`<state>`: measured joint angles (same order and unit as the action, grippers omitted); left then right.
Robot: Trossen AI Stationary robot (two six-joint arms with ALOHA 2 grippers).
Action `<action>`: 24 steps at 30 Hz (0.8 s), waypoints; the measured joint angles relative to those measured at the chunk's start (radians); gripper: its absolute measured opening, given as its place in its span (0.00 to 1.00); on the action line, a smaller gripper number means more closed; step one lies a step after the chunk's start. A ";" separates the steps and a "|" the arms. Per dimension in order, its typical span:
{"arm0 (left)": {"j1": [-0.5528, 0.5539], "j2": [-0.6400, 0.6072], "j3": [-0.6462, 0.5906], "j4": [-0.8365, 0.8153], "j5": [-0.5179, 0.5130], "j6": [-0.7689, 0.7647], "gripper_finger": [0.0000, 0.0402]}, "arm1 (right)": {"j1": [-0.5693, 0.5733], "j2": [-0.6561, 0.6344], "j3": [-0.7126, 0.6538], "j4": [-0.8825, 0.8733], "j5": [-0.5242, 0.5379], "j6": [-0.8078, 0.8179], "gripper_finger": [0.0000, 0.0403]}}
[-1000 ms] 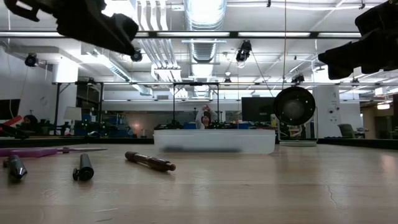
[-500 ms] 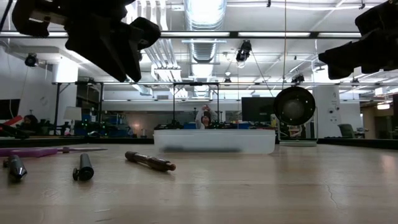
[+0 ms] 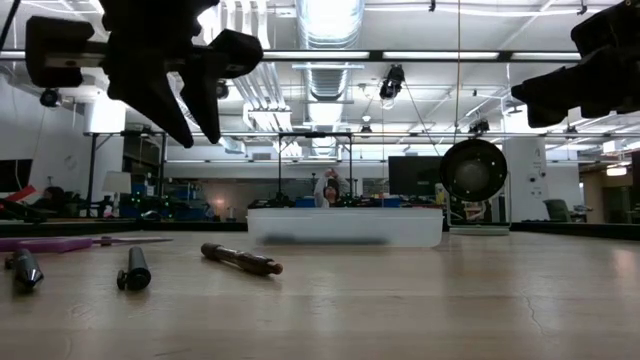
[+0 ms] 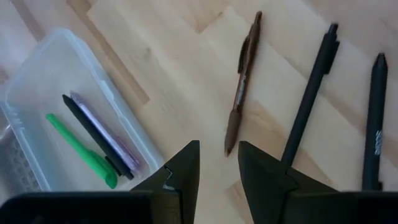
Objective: Pick & place school supplies into a supply box
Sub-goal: Put the brown pen into the white and black supply box
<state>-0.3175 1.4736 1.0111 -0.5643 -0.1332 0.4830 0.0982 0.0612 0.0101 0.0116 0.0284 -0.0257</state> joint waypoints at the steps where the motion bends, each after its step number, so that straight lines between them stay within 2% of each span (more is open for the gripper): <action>1: 0.004 0.005 0.000 -0.003 0.001 0.012 0.24 | 0.000 0.000 0.000 0.000 0.000 0.000 0.21; 6: 0.024 0.054 0.027 -0.042 0.001 0.036 0.24 | 0.000 0.000 0.000 0.000 -0.001 0.000 0.19; 16: 0.026 0.209 0.217 -0.171 0.035 0.108 0.24 | 0.000 0.000 0.000 0.001 0.000 0.000 0.17; 24: 0.032 0.274 0.239 -0.204 0.053 0.121 0.24 | 0.000 0.000 0.000 0.000 -0.001 0.000 0.20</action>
<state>-0.2859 1.7472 1.2503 -0.7681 -0.0800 0.6040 0.0982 0.0616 0.0101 0.0120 0.0277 -0.0261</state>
